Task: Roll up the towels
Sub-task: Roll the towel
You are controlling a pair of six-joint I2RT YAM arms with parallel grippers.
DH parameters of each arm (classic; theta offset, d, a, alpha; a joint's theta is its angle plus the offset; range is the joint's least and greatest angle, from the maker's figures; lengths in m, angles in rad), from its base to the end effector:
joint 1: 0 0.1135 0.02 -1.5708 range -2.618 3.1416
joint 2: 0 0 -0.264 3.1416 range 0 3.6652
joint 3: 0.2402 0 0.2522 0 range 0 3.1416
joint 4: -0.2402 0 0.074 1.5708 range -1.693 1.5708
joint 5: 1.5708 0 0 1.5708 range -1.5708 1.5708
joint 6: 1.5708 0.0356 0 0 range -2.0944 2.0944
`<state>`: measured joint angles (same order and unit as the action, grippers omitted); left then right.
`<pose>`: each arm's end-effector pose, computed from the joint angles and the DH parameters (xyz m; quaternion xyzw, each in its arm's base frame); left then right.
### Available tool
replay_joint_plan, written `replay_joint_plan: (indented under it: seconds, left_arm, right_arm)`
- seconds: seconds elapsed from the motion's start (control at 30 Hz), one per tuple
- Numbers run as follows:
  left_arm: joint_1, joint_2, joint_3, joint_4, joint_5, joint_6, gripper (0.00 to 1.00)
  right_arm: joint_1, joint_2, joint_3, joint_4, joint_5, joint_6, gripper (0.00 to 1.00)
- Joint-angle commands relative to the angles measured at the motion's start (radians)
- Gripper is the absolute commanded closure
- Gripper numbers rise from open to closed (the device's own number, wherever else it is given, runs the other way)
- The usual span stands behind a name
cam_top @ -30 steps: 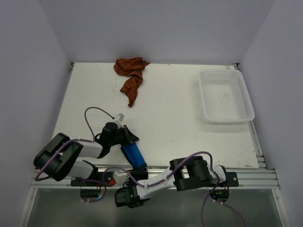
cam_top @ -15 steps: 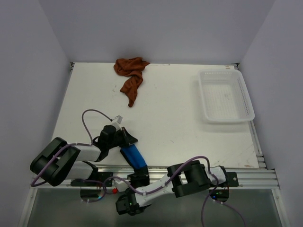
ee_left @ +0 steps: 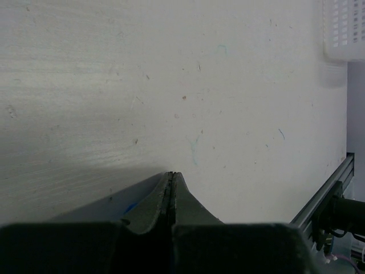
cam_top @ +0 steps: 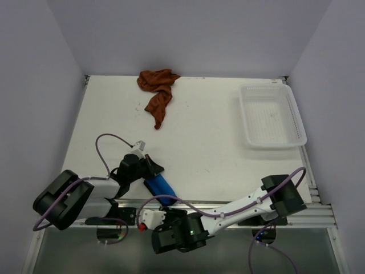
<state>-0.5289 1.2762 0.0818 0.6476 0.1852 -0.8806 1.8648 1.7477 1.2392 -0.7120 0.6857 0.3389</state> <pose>0.1541 -0.0976 0.1037 -0.1072 0.8626 -0.3774 0.3194 -0.0783 0.3362 0.2111 -0.5985 0.7108 -0.0032 0.3695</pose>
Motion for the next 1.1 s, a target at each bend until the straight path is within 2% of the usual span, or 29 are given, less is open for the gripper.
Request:
replay_joint_plan:
  seconds: [0.0, 0.23, 0.37, 0.57, 0.67, 1.07]
  left_arm:
    - [-0.016, -0.001, -0.08, -0.082, -0.085, 0.014, 1.0]
    - [-0.039, -0.008, -0.08, -0.081, -0.105, 0.009, 1.0]
    - [-0.042, -0.021, -0.08, -0.08, -0.113, 0.005, 1.0]
    - [-0.051, -0.034, -0.105, -0.08, -0.118, 0.003, 1.0]
    - [-0.049, -0.04, -0.106, -0.078, -0.119, 0.003, 1.0]
    - [-0.051, -0.058, -0.123, -0.068, -0.116, -0.001, 1.0]
  right_arm:
    - [-0.025, -0.124, -0.061, 0.145, -0.113, 0.015, 0.53]
    - [-0.209, -0.367, -0.251, 0.382, -0.293, 0.051, 0.58]
    - [-0.392, -0.438, -0.325, 0.518, -0.428, 0.107, 0.6]
    - [-0.564, -0.355, -0.322, 0.54, -0.531, 0.238, 0.59]
    - [-0.596, -0.303, -0.323, 0.566, -0.571, 0.287, 0.59]
    - [-0.615, -0.142, -0.313, 0.594, -0.595, 0.359, 0.53]
